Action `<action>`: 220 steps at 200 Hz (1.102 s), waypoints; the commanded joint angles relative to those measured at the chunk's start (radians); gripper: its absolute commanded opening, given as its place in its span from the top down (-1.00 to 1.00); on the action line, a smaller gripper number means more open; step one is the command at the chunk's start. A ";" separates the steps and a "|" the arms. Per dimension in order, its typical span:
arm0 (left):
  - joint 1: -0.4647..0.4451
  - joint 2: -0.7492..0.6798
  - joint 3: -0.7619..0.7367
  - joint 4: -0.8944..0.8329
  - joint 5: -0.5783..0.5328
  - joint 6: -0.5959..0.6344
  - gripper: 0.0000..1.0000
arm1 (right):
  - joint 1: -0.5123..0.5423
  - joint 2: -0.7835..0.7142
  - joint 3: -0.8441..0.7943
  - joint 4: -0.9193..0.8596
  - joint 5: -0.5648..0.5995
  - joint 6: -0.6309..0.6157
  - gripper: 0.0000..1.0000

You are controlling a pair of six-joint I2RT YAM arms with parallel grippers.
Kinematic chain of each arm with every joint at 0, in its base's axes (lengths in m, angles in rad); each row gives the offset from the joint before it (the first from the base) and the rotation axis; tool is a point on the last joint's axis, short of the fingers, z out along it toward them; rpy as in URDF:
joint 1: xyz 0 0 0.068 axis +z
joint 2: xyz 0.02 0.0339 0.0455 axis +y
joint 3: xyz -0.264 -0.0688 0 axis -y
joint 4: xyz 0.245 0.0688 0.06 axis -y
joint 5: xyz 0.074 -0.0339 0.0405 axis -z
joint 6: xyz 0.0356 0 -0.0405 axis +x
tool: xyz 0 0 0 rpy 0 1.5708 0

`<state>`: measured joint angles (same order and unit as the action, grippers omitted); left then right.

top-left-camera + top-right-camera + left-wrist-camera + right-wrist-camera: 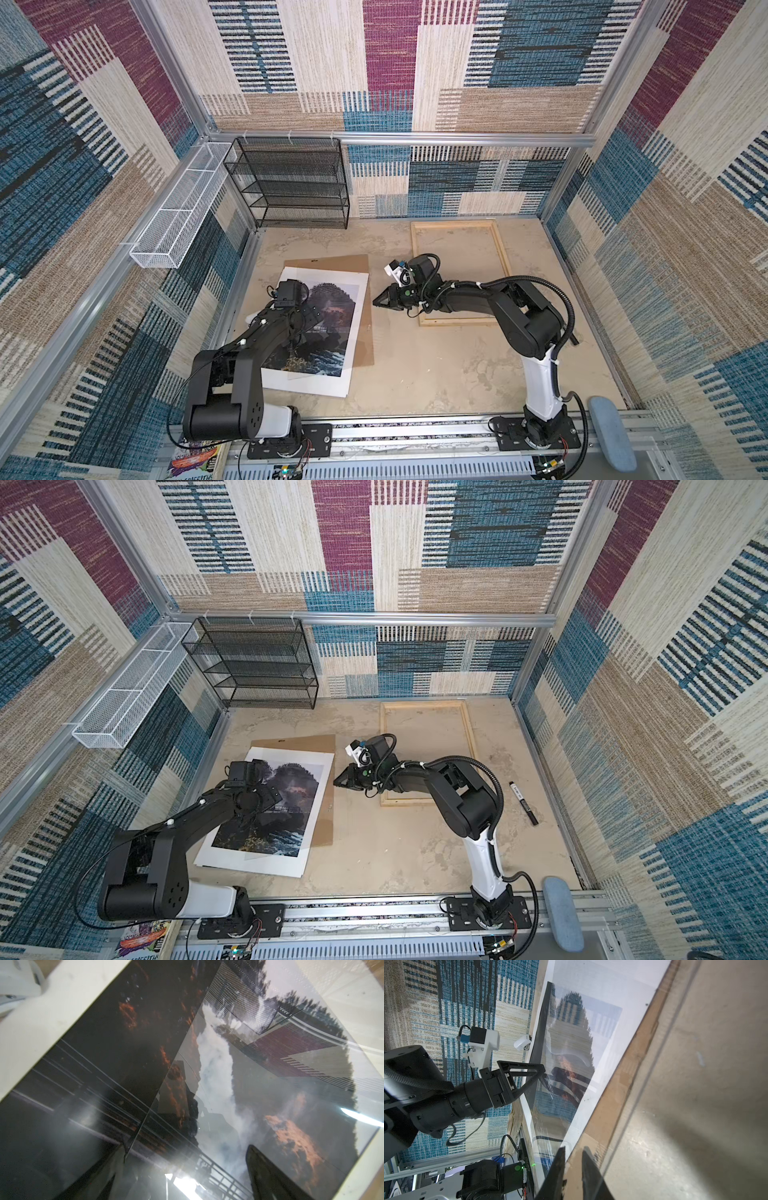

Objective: Put the photo into the frame

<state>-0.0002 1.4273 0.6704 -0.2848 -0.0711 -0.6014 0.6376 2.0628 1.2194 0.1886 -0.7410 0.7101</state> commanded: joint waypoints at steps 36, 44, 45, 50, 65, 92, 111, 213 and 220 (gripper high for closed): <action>0.000 -0.015 0.000 -0.037 0.140 -0.001 -0.87 | 0.002 -0.001 0.004 0.046 -0.049 0.008 0.84; 0.000 -0.022 0.004 -0.043 0.137 0.002 -0.87 | 0.001 -0.003 0.005 0.053 -0.059 0.010 0.86; 0.000 -0.024 0.004 -0.044 0.136 0.002 -0.87 | 0.002 -0.003 0.004 0.054 -0.060 0.010 0.86; 0.000 -0.028 0.006 -0.050 0.133 0.003 -0.87 | 0.002 -0.003 0.002 0.063 -0.065 0.015 0.86; 0.000 -0.042 0.014 -0.062 0.129 0.006 -0.87 | 0.002 -0.006 -0.006 0.090 -0.083 0.030 0.90; 0.000 -0.069 0.031 -0.092 0.128 0.010 -0.87 | 0.002 -0.010 -0.008 0.108 -0.105 0.042 0.91; 0.000 -0.098 0.043 -0.113 0.123 0.012 -0.88 | 0.001 -0.018 -0.005 0.114 -0.120 0.044 0.91; 0.000 -0.171 0.076 -0.167 0.096 0.021 -0.88 | -0.064 -0.124 -0.071 0.180 -0.185 0.077 0.91; 0.000 -0.167 0.078 -0.166 0.105 0.024 -0.88 | -0.071 -0.135 -0.074 0.169 -0.188 0.065 0.91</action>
<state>-0.0006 1.2594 0.7368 -0.4358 0.0284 -0.5964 0.5827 1.9636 1.1564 0.2955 -0.8886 0.7845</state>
